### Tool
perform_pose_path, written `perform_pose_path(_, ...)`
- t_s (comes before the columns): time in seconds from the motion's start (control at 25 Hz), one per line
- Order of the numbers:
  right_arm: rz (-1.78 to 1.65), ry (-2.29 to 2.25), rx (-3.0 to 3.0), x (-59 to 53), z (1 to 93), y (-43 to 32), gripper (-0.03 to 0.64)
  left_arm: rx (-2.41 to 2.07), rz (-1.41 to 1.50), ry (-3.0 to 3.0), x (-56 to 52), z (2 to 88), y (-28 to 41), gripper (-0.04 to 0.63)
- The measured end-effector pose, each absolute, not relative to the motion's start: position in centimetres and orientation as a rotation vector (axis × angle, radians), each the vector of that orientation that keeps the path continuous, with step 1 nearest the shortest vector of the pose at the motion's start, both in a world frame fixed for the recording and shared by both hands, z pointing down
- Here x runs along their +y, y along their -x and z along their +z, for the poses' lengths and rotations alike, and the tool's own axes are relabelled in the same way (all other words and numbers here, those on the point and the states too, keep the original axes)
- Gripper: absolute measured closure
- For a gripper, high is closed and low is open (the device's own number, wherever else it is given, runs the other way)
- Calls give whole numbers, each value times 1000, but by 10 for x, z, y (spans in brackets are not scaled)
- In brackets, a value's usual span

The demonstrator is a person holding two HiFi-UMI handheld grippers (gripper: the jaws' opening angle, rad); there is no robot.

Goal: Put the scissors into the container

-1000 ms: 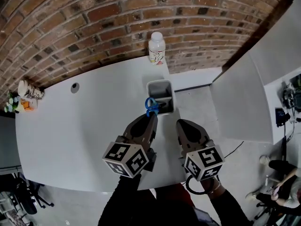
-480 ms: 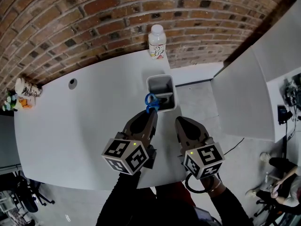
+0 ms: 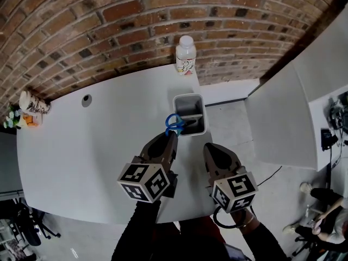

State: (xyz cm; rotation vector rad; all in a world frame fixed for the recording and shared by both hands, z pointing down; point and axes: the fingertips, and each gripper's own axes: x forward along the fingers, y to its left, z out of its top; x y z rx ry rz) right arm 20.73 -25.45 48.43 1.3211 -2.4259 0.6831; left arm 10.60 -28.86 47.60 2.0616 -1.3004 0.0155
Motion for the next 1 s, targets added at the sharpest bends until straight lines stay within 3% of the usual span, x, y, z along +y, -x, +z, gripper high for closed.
perform_pose_path(0.36, 680, -1317, -2419, -252, 485, -207, 607, -1319, 26, -2026, -291, 488, -99, 554)
perform_pose_path(1.0, 673, -1345, -2418, -246, 475, -207, 607, -1294, 75, -2061, -281, 489, -103, 453)
